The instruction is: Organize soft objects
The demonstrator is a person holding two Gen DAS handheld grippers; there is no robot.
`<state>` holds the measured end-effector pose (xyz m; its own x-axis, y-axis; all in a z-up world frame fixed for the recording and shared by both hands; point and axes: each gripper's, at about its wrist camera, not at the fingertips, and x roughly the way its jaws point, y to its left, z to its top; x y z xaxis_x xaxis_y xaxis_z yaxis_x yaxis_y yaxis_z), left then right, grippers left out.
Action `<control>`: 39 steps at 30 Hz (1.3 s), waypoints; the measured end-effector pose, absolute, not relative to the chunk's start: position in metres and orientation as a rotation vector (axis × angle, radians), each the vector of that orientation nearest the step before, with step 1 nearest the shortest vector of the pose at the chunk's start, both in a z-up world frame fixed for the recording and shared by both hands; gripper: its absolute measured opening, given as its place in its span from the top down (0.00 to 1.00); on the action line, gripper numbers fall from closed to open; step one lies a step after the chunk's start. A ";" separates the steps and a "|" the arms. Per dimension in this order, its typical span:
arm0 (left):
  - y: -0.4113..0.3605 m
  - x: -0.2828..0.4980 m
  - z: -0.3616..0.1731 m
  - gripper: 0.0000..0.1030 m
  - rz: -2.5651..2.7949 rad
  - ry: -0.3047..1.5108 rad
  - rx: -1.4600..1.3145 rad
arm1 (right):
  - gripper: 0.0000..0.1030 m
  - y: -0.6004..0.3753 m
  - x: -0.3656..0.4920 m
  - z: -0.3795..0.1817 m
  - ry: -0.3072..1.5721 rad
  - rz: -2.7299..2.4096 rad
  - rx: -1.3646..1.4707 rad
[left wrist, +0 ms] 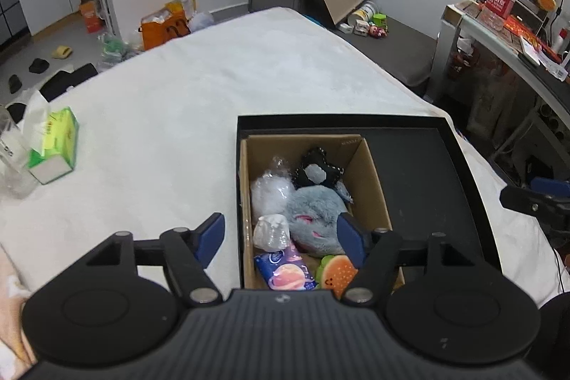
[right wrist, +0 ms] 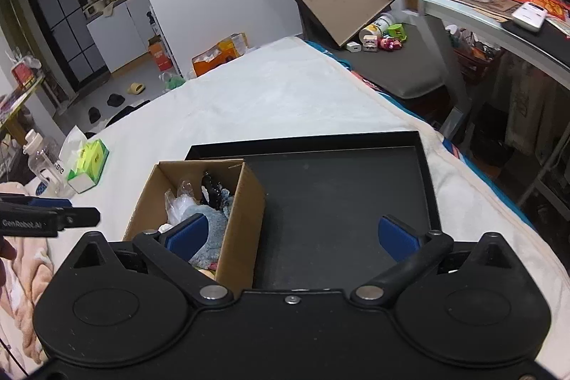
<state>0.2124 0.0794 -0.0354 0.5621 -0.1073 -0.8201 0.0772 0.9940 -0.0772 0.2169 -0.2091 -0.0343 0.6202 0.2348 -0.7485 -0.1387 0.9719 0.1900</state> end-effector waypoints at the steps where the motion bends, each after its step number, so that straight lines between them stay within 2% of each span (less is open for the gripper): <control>1: 0.079 0.211 -0.031 0.33 -0.107 0.965 -0.033 | 0.00 -0.211 0.215 -0.033 0.873 0.212 0.118; 11: 0.080 0.186 0.002 0.29 -0.085 0.918 -0.041 | 0.00 -0.230 0.197 -0.011 0.826 0.191 0.135; 26: 0.063 0.135 0.022 0.28 -0.127 0.820 -0.038 | 0.00 -0.229 0.164 0.009 0.770 0.186 0.156; 30: 0.059 0.121 0.026 0.22 -0.126 0.784 -0.012 | 0.00 -0.224 0.154 0.013 0.758 0.196 0.148; 39: 0.061 0.089 0.027 0.17 -0.099 0.756 -0.018 | 0.00 -0.219 0.130 0.019 0.721 0.205 0.153</control>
<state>0.0895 0.0606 0.0275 0.7230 -0.0964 -0.6840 0.0834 0.9952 -0.0520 0.1297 -0.2187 0.0185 0.7323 0.2382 -0.6379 -0.1330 0.9688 0.2090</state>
